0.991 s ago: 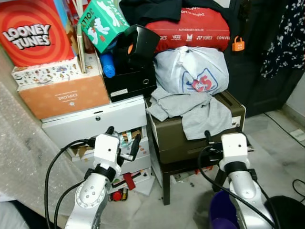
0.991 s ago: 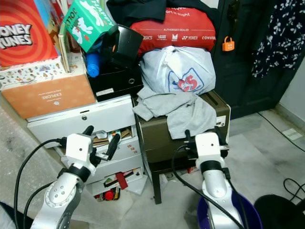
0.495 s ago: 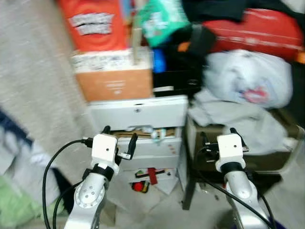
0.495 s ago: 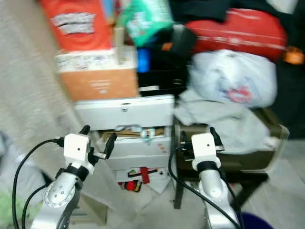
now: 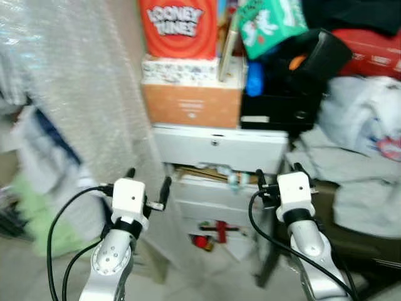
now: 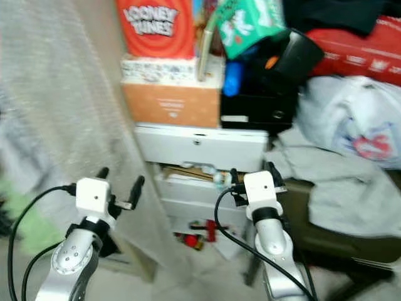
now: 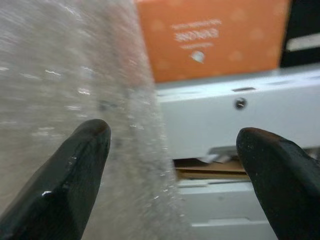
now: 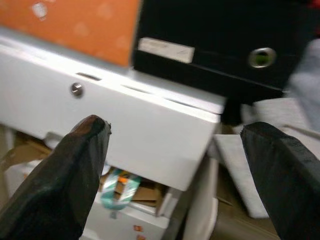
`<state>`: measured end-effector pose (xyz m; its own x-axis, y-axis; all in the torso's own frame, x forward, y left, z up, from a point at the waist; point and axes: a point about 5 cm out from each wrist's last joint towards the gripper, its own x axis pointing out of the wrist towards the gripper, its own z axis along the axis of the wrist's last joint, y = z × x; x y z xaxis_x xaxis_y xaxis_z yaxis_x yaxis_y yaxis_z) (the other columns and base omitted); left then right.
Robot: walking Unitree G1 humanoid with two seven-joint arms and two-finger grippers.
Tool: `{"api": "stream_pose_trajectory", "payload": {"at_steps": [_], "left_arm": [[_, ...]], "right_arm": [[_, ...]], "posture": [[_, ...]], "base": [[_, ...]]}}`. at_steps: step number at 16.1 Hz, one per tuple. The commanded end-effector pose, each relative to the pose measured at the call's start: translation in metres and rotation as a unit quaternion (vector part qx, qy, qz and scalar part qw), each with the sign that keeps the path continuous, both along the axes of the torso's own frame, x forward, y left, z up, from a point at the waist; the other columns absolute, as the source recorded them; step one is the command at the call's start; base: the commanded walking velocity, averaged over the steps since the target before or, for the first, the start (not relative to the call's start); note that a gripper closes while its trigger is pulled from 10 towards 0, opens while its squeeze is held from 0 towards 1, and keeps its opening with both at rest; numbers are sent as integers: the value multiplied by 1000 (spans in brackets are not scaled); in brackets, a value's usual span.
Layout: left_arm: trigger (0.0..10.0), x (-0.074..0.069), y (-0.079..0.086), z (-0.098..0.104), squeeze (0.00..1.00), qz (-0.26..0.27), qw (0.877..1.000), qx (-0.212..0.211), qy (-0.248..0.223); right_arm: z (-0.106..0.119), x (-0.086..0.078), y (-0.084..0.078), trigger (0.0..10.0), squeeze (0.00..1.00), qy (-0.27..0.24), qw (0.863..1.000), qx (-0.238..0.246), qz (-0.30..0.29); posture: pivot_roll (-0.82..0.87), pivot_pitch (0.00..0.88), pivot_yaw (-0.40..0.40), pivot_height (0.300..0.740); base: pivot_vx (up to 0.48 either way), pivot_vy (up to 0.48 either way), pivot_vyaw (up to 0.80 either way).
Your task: Clean up the room
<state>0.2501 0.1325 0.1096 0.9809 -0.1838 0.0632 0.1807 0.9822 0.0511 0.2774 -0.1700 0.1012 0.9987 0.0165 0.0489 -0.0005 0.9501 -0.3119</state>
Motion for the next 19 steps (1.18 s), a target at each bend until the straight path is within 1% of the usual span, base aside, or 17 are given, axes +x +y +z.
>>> {"api": "stream_pose_trajectory", "payload": {"at_steps": [1, 4, 5, 14, 17, 19], "left_arm": [[10000, -5, 1, 3, 0, 5, 1000, 5, -4], [10000, -15, 14, -2, 0, 36, 999, 16, 3], [10000, -16, 16, -2, 0, 39, 999, 16, 3], [10000, -18, 19, -6, 0, 56, 998, 21, 12], [10000, -16, 20, -4, 0, 62, 998, 24, 8], [10000, -17, 21, -5, 0, 66, 997, 25, 9]], "right_arm": [[4, -1, -2, 10000, 0, -8, 1000, -2, 1], [-1, -5, -1, 10000, 0, -1, 1000, -6, 8], [0, -6, 1, 10000, 0, -2, 1000, -7, 11], [-3, -18, 4, 10000, 0, 5, 999, -14, 31], [-2, -17, 3, 10000, 0, 3, 999, -15, 30], [-1, -17, 4, 10000, 0, 2, 999, -16, 32]], "posture": [[-88, 0, 50, 740], [-75, 0, 42, 740], [-75, 0, 42, 740], [-83, 0, 38, 740], [-86, 0, 39, 740], [-81, 0, 37, 740]], "base": [[0, 0, 800], [0, 0, 800], [0, 0, 800], [0, 0, 800], [0, 0, 800], [0, 0, 800]]}}
